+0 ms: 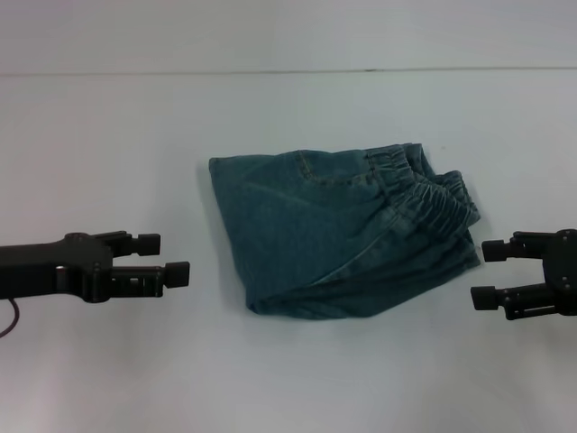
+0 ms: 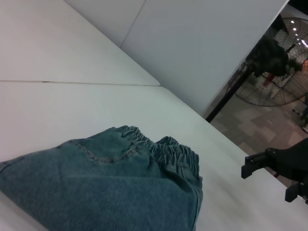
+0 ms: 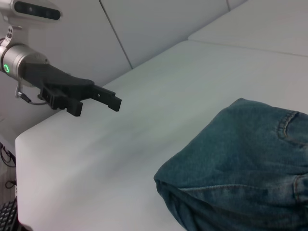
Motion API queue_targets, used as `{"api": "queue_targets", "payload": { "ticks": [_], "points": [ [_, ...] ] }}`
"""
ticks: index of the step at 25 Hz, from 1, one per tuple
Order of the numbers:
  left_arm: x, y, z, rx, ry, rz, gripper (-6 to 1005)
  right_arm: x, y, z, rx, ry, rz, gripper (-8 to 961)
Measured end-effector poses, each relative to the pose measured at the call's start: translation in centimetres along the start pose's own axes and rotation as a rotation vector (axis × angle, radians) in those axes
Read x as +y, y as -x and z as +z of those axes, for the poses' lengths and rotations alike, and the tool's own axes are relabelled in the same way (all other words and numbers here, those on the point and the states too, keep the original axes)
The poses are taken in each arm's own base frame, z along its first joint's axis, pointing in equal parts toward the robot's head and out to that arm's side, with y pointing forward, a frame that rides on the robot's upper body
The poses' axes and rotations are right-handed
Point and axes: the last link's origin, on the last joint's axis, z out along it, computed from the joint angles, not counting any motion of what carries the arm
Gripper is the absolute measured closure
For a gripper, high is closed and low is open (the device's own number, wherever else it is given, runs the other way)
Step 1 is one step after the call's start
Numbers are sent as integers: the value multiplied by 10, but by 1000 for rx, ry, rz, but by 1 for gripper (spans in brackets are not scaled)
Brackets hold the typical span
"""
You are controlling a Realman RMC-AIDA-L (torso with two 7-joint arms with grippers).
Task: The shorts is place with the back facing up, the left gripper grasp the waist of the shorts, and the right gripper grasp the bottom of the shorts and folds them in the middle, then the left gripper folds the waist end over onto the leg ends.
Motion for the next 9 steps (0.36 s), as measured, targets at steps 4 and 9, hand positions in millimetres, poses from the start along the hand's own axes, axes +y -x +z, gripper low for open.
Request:
{"api": "queue_targets", "payload": {
  "ticks": [4,9],
  "points": [
    [0,0,1,-1,2,4,47,0,-1,1,-6,-6,6,7],
    [0,0,0,-1,3,4,47,-2,1,3,-11,-19,7,7]
  ]
}}
